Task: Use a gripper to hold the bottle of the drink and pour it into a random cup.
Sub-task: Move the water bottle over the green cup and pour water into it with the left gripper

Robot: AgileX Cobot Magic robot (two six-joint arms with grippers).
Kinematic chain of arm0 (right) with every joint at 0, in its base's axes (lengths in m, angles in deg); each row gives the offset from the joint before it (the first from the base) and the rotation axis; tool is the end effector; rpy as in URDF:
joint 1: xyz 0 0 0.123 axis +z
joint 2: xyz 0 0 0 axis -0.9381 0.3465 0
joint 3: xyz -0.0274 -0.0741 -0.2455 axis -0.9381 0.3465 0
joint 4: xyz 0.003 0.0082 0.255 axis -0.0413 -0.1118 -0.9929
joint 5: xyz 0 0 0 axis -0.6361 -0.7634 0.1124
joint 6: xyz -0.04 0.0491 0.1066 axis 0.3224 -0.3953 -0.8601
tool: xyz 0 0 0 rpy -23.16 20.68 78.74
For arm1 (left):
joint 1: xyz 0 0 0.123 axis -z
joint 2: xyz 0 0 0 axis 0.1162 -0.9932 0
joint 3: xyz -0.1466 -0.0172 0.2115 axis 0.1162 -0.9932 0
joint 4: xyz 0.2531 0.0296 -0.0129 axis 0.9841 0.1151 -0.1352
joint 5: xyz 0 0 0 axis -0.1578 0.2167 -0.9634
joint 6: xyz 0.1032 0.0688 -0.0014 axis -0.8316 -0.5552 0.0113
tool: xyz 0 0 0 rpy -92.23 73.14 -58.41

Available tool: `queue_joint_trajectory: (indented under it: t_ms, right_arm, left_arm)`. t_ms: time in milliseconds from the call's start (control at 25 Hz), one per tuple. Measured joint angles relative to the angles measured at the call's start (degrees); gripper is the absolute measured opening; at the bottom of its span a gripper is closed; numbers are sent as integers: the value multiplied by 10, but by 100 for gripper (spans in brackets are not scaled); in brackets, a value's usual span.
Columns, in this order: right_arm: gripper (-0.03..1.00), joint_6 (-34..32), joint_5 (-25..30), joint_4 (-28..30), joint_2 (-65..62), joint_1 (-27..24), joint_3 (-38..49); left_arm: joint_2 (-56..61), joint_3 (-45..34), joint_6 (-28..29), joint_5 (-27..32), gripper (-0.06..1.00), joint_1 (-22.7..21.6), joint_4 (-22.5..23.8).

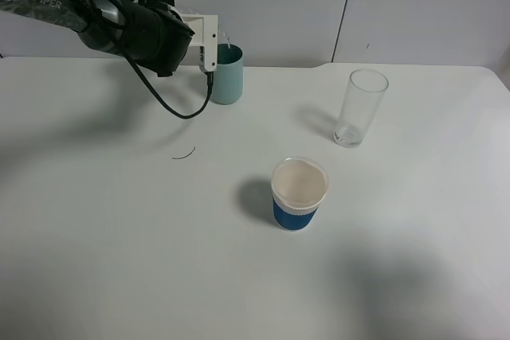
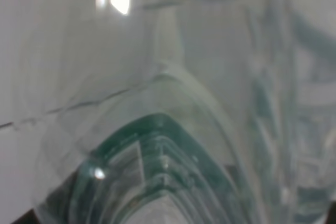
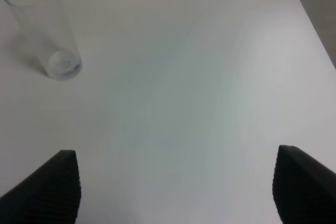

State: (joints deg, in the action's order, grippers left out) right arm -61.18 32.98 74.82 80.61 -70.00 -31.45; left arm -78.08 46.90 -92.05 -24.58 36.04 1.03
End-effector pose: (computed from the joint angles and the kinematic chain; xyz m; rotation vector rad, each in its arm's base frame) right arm 0.0540 -0.0082 0.2654 0.0489 2.0355 -0.0663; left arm 0.4494 -0.1437 0.1398 1.2842 1.6332 1.4383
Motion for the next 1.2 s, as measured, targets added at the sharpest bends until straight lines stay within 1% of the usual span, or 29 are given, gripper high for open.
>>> queue_joint_trajectory:
  t_ms: [360,920,1200]
  right_arm:
    - [75,0,0,0,0,0,0]
    - [75,0,0,0,0,0,0]
    - [75,0,0,0,0,0,0]
  left_arm:
    - [0,0,-1,0,55,0,0]
    - [0,0,-26,-1,55,0,0]
    - [0,0,-28,-3,55,0,0]
